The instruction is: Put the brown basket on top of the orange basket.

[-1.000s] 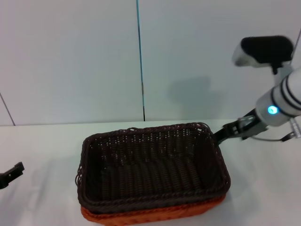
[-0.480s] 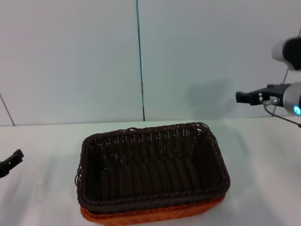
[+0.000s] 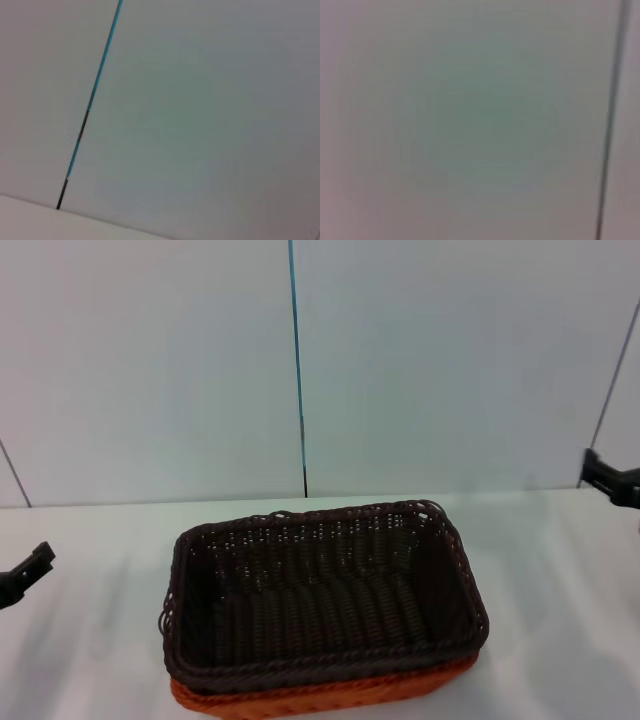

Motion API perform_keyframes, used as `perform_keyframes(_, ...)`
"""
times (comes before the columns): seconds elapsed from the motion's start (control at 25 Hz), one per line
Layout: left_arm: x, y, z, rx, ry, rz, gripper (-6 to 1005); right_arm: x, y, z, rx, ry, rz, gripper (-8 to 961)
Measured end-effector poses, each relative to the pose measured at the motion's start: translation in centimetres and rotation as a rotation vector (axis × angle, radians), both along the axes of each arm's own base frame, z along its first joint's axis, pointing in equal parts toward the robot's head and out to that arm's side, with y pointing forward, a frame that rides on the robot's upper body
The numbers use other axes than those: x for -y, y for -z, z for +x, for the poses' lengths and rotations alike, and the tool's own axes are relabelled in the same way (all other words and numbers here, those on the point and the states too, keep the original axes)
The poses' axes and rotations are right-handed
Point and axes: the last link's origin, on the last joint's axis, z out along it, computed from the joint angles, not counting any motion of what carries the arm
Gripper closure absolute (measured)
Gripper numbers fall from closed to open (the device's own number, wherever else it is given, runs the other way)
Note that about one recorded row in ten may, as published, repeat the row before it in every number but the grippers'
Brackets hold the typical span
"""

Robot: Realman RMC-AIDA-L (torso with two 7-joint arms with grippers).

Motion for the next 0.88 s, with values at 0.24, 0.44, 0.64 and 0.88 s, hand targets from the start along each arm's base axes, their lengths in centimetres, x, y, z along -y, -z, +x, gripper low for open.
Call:
perform_keyframes(0.24,0.9,0.1,0.1,-0.023,0.064,0.029,93,3.7,-0.9,2.0,-0.062,-0.001,0.110,26)
perform_keyframes(0.44,2.7,0.3,0.0,-0.027,0.134,0.095,93,5.5,-0.7,3.3,-0.096,0.040,0.109,28)
perform_keyframes(0.64,4.4,0.3,-0.6,-0.001,0.149,0.134,93,7.3,-0.8,3.6,-0.108,0.055,0.115,29)
perform_keyframes(0.88,6.3,0.1,-1.4,0.030,0.144,0.163,93,8.7,-0.8,4.0,-0.113,0.083,0.096,30)
